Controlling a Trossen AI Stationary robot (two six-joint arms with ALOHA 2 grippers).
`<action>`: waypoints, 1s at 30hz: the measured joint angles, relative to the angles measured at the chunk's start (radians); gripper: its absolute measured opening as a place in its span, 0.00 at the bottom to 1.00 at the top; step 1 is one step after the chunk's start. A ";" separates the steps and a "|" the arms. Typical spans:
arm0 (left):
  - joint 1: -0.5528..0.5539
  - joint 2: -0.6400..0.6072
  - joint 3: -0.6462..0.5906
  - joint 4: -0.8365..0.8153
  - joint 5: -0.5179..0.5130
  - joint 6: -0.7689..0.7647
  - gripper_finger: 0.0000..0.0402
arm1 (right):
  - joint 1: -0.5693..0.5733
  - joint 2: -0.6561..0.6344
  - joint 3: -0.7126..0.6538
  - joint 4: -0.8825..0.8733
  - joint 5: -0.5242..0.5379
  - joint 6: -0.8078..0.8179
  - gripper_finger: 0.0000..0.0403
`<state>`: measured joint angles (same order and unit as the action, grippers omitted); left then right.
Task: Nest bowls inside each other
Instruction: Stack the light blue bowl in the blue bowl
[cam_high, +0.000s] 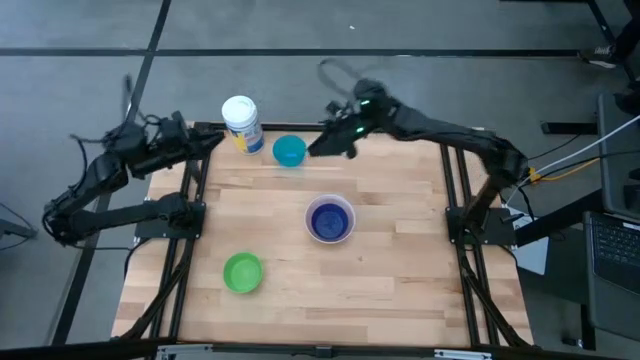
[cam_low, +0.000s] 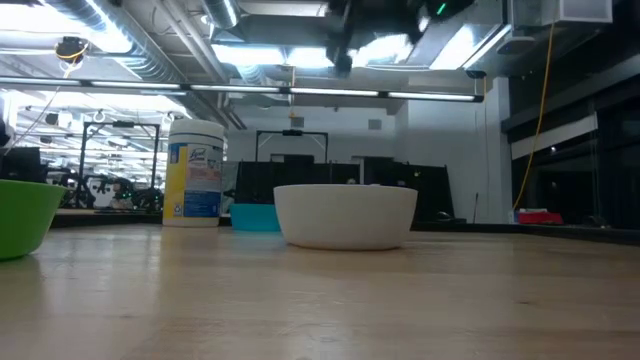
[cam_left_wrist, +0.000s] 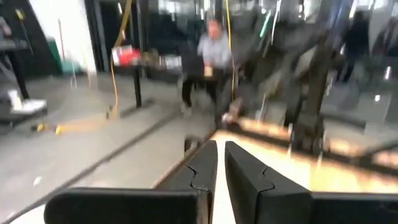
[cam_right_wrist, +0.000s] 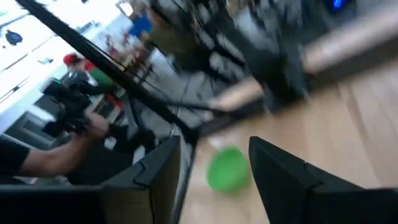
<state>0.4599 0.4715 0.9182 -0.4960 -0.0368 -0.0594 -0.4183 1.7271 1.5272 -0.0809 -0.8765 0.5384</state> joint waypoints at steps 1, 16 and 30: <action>0.000 0.035 0.026 -0.030 0.003 0.016 0.07 | -0.002 -0.045 0.001 0.002 0.023 -0.001 0.47; 0.000 0.637 0.366 -0.450 0.091 0.407 0.07 | -0.014 -0.445 0.001 -0.363 0.283 -0.133 0.45; -0.007 0.978 0.381 -0.483 0.114 0.631 0.16 | -0.013 -0.662 0.001 -0.595 0.439 -0.186 0.47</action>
<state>0.4526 1.4495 1.2987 -0.9786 0.0776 0.5718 -0.4313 1.0650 1.5280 -0.6755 -0.4374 0.3528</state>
